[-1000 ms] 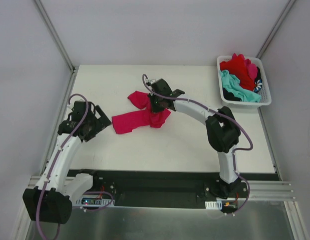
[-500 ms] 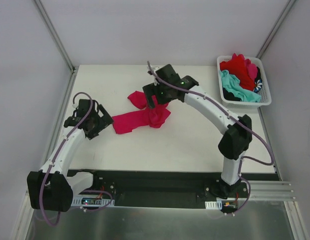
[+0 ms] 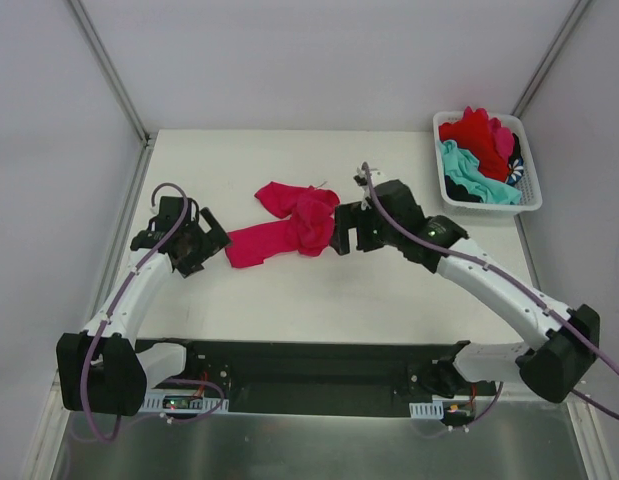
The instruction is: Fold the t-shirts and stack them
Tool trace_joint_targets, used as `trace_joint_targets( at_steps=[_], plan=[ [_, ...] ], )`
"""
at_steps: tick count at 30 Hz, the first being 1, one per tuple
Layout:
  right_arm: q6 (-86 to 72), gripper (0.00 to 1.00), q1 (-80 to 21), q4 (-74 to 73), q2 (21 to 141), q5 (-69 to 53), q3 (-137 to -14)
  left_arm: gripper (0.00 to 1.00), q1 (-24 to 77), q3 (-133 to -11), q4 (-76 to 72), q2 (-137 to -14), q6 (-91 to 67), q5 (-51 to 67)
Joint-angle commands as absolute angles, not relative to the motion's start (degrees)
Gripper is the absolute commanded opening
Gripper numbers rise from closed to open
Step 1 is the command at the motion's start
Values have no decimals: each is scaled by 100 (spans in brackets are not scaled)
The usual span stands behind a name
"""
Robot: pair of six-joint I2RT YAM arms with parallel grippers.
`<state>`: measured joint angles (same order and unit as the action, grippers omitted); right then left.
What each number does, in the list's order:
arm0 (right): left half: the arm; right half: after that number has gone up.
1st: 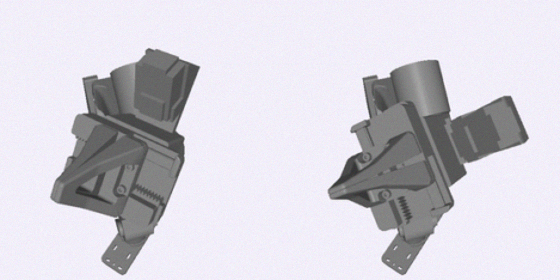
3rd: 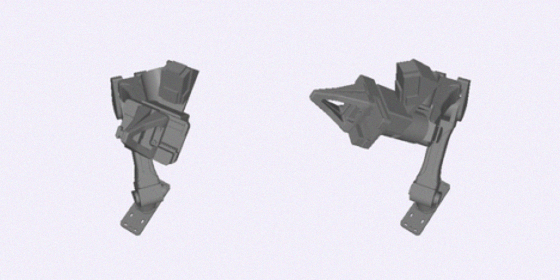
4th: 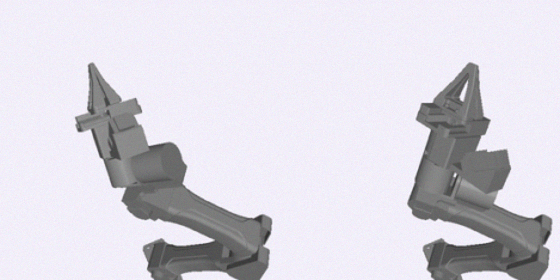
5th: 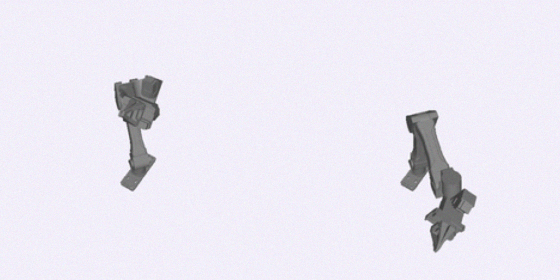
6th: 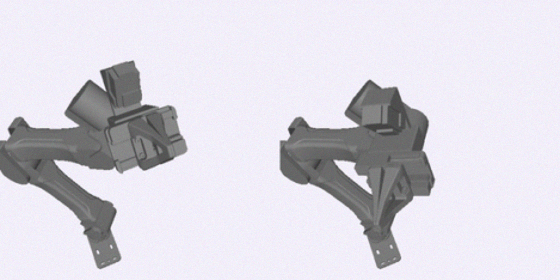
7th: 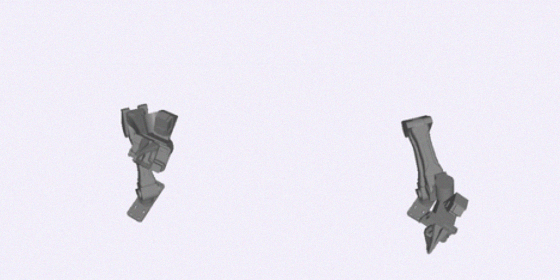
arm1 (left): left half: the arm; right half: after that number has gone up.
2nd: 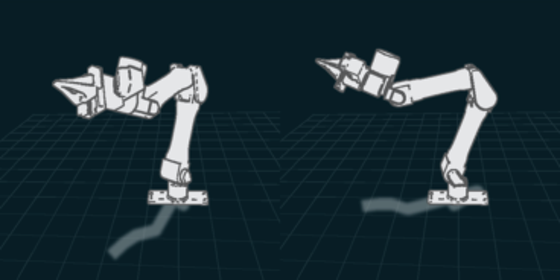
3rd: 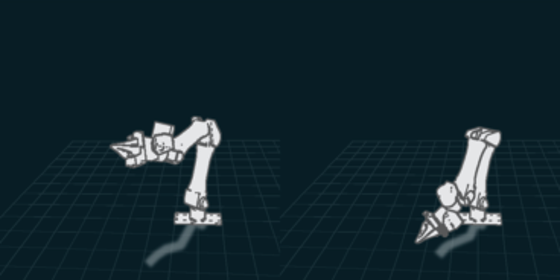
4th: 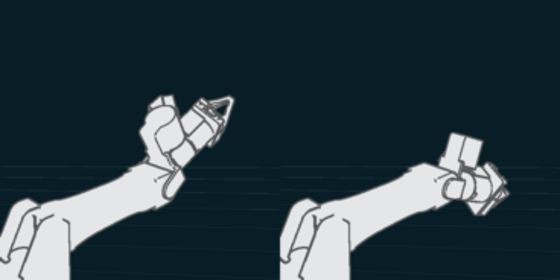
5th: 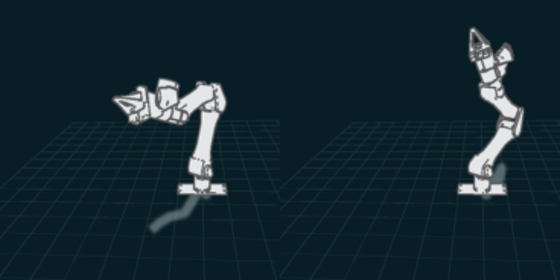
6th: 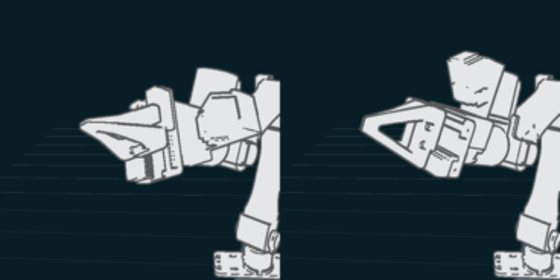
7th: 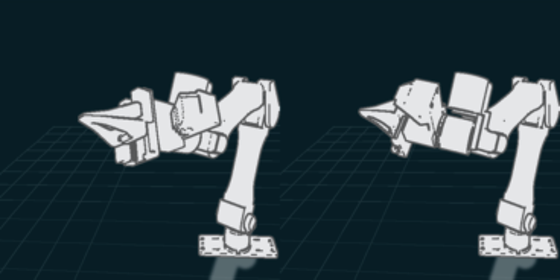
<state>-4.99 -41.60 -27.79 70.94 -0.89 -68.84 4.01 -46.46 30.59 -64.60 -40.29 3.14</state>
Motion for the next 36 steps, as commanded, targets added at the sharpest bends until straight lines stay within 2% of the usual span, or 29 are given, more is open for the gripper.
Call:
trace_joint_targets(
  at_steps=[1, 14, 23, 29, 36],
  plan=[
    [-1002, 96, -4438, -2136, 7233, 597, -6425, 99, 352, -4781, 2944, -6425, -3981, 659],
    [-1089, 96, -4509, -2022, 7602, 975, -6724, 97, 352, -4693, 2839, -6354, -3981, 641],
    [-1617, 96, -4535, -1793, 7918, 1370, -6829, 89, 352, -4790, 2760, -6539, -3920, 694],
    [-1486, 96, -4535, -1652, 8927, 1310, -7557, 88, 352, -4737, 2690, -6592, -3955, 799],
    [-1178, 96, -4544, -1670, 9298, 1143, -8226, 86, 352, -4597, 2488, -6583, -3832, 984]
  ],
)
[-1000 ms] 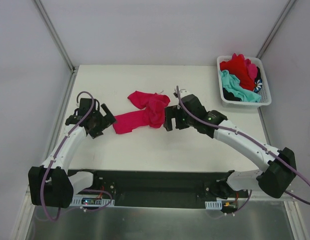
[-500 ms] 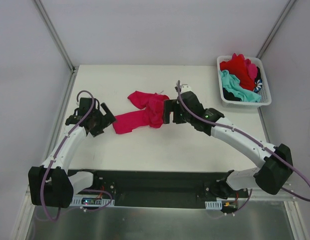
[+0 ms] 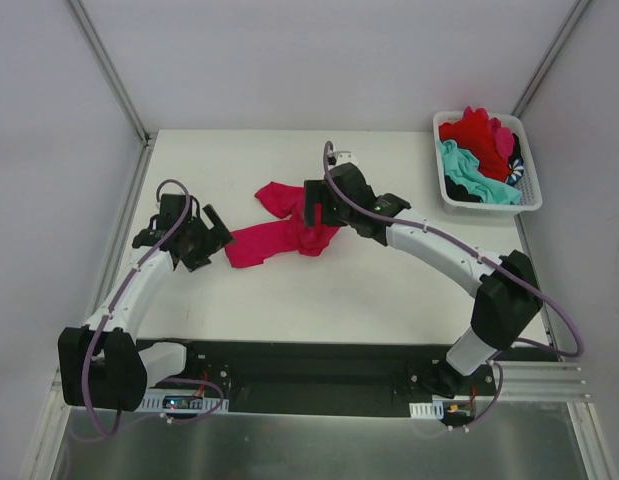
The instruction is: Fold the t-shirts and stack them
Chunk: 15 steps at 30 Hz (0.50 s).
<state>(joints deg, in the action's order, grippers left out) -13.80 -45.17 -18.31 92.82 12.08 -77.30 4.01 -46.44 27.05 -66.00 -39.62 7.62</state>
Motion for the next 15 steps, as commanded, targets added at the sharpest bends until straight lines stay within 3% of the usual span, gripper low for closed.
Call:
trace_joint_targets(
  at_steps=[1, 10, 15],
  plan=[
    [-1160, 96, -4553, -1687, 9308, 1116, -8261, 86, 352, -4562, 2426, -6618, -3832, 984],
    [-580, 96, -4614, -2241, 9194, 1247, -8886, 75, 360, -4439, 2075, -7004, -4007, 958],
    [-737, 96, -4684, -2346, 8974, 1318, -8483, 70, 360, -4114, 1978, -7084, -4367, 923]
  ],
)
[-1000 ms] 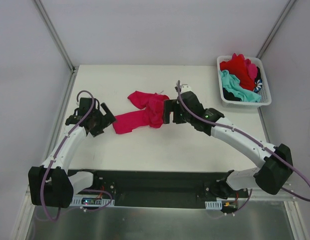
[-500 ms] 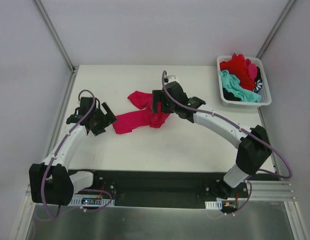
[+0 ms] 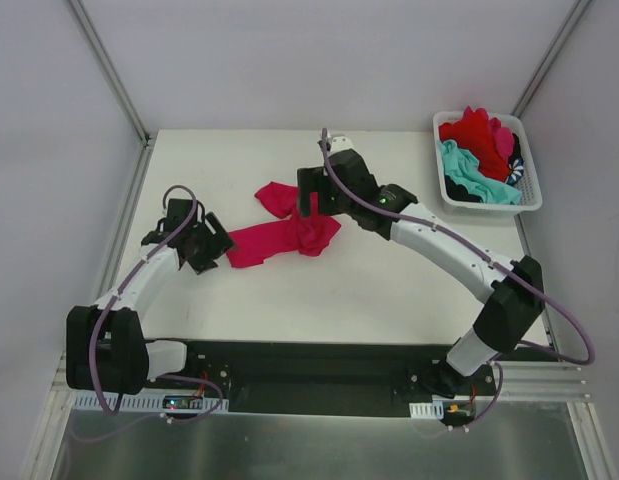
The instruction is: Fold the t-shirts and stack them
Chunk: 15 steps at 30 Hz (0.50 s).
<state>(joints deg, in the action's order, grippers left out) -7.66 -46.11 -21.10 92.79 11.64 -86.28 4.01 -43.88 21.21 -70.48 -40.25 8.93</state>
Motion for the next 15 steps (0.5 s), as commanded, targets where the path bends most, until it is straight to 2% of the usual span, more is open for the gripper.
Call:
trace_joint_targets(
  at_steps=[1, 7, 14, 15],
  plan=[
    [-764, 96, -4693, -2373, 8930, 1310, -8412, 70, 369, -3965, 1951, -7067, -4412, 888],
    [-1028, 96, -4693, -2777, 8640, 1292, -8087, 66, 378, -3569, 1258, -7092, -4439, 1045],
    [-1415, 96, -4693, -2839, 8429, 985, -7866, 57, 448, -3270, 414, -7435, -4447, 1125],
    [-1459, 96, -4693, -2839, 8446, 950, -7884, 53, 457, -3261, 343, -7557, -4404, 1151]
  ],
)
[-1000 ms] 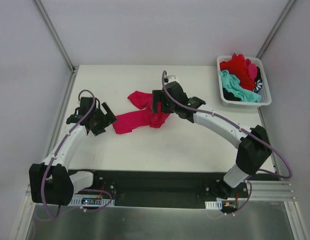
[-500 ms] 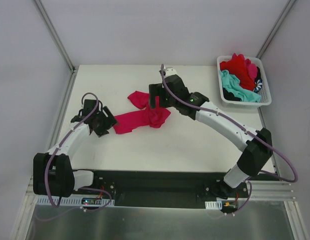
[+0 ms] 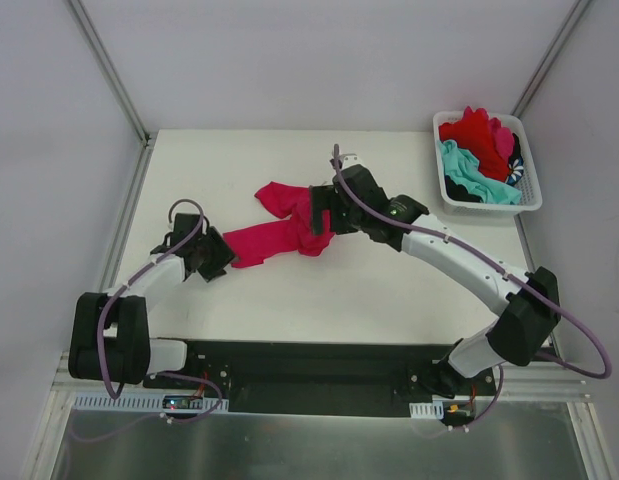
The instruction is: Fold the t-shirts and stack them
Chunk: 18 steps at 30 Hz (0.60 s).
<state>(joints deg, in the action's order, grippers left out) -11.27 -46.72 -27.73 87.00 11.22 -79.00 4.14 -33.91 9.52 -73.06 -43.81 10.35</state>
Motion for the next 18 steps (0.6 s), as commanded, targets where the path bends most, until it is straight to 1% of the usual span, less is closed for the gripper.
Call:
trace_joint_targets(
  at_steps=[1, 2, 3, 6, 7, 9, 10, 11, 16, 18],
  plan=[
    [-1494, 96, -4693, -2839, 8446, 923, -7884, 52, 474, -3261, 221, -7628, -4377, 1151],
    [-1546, 96, -4685, -2830, 8455, 949, -7892, 51, 466, -3287, 194, -7699, -4351, 1169],
    [-1556, 96, -4693, -2821, 8464, 1028, -7901, 43, 466, -3331, 193, -7804, -4307, 1160],
    [-1599, 96, -4693, -2812, 8464, 1125, -7910, 27, 466, -3445, 185, -7919, -4176, 1309],
    [-1608, 96, -4693, -2804, 8446, 1125, -7919, 16, 466, -3471, 193, -7928, -4140, 1379],
    [-1652, 96, -4693, -2742, 8446, 1099, -7858, 13, 466, -3542, 246, -7840, -4078, 1415],
    [-1652, 96, -4702, -2716, 8472, 1090, -7831, 3, 466, -3559, 298, -7796, -4069, 1389],
    [-1670, 96, -4711, -2707, 8499, 1072, -7814, 0, 466, -3577, 395, -7735, -4052, 1354],
    [-1565, 96, -4921, -2786, 8745, 1081, -7918, 0, 466, -3910, 869, -7208, -3973, 1204],
    [-1477, 96, -5105, -2847, 8938, 1133, -8059, 0, 466, -4347, 1473, -6928, -3903, 1152]
  ],
)
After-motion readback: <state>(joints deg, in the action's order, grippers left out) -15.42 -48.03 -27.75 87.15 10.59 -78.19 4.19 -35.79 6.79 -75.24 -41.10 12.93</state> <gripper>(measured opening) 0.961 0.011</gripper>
